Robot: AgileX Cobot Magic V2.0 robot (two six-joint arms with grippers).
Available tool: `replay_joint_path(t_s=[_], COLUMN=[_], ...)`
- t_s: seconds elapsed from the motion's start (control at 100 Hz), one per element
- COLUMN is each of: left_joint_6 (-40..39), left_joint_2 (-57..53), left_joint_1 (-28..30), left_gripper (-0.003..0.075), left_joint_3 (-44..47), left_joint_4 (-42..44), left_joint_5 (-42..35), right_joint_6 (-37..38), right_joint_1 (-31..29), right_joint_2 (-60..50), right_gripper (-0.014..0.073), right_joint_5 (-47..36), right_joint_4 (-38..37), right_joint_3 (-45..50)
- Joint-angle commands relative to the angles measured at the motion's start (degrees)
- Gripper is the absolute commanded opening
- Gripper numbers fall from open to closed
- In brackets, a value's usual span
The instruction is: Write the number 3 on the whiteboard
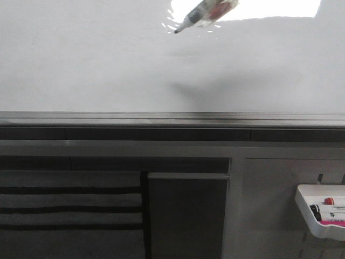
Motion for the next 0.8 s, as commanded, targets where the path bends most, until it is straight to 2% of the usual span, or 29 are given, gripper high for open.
replay_joint_path(t_s=[0.0, 0.23, 0.37, 0.53, 0.62, 0.79], left_joint_6=[-0.5, -0.5, -0.5, -0.5, -0.5, -0.5], left_joint_2=[0.0, 0.0, 0.0, 0.0, 0.0, 0.0], left_joint_1=[0.3, 0.3, 0.3, 0.3, 0.3, 0.3], left_gripper=[0.0426, 0.0426, 0.0426, 0.0426, 0.0426, 0.0426], left_joint_3=[-1.6, -1.6, -1.6, -1.6, -1.6, -1.6], left_joint_4=[-1.6, -1.6, -1.6, -1.6, -1.6, -1.6], left_joint_5=[-3.9, -3.9, -3.9, -3.9, -3.9, -3.9], right_joint_6=[2.5, 4.0, 4.3, 7.1, 7.0, 7.0], right_joint_1=[1.8, 1.4, 1.0, -1.8, -1.2, 2.2], right_joint_2=[1.7, 6.8, 8.0, 6.9, 7.0, 8.6], right_gripper=[0.0027, 0.0027, 0.0027, 0.0027, 0.0027, 0.0027], right_joint_5=[-3.5, -7.4, -9.2, -5.9, -2.6, -10.2], right_joint_4=[-2.8, -4.3, -8.2, -10.1, -10.1, -10.1], right_joint_3=[-4.6, -6.9, -6.9, -6.7, -5.2, -2.9])
